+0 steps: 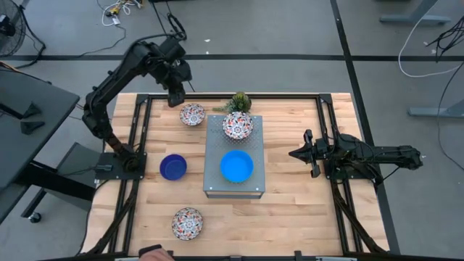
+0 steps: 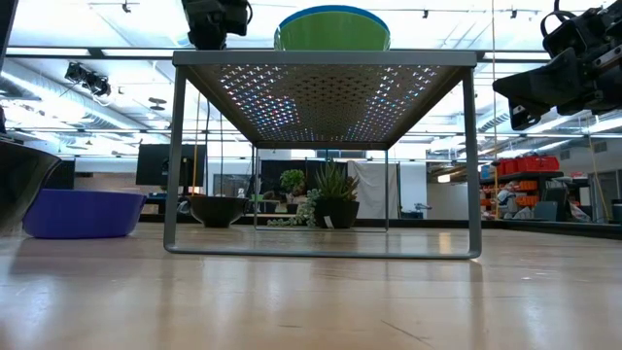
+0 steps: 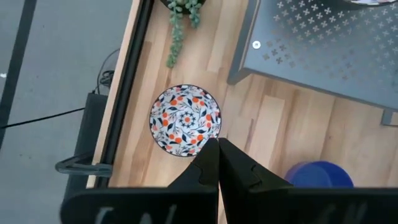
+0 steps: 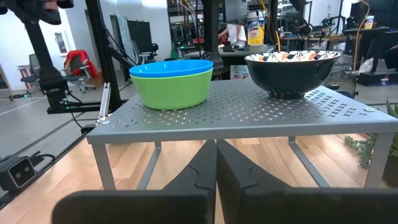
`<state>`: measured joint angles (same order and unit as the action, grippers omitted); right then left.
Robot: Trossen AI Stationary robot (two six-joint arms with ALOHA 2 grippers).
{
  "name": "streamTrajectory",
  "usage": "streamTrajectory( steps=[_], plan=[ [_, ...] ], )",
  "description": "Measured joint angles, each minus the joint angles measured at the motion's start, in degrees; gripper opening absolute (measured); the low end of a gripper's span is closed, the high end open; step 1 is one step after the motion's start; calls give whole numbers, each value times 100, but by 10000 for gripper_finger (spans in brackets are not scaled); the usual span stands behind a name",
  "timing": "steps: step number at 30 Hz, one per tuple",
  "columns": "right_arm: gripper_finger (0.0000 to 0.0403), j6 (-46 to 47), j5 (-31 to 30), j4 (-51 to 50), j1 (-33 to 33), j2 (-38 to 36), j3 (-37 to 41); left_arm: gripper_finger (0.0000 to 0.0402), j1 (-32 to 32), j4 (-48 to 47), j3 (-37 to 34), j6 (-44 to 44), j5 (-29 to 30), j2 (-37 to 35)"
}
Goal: Pick & Place Mini bowls
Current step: Stack the top white patterned bowl on the other white patterned bowl on the shelf
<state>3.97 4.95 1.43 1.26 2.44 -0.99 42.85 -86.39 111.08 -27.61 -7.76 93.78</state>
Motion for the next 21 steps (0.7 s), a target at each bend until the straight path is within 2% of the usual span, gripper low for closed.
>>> streamTrajectory(
  steps=[3, 14, 21],
  plan=[
    [11, -1, 0, 1, 0, -1, 0, 1, -10, 162, -298, 88, 3, -73],
    [11, 0, -2, 2, 0, 0, 0, 1, -11, 1672, -2462, 619, 8, -1217],
    [11, -1, -1, 1, 0, -2, 0, 1, 38, 2344, -3225, 630, 14, -1488]
  ],
)
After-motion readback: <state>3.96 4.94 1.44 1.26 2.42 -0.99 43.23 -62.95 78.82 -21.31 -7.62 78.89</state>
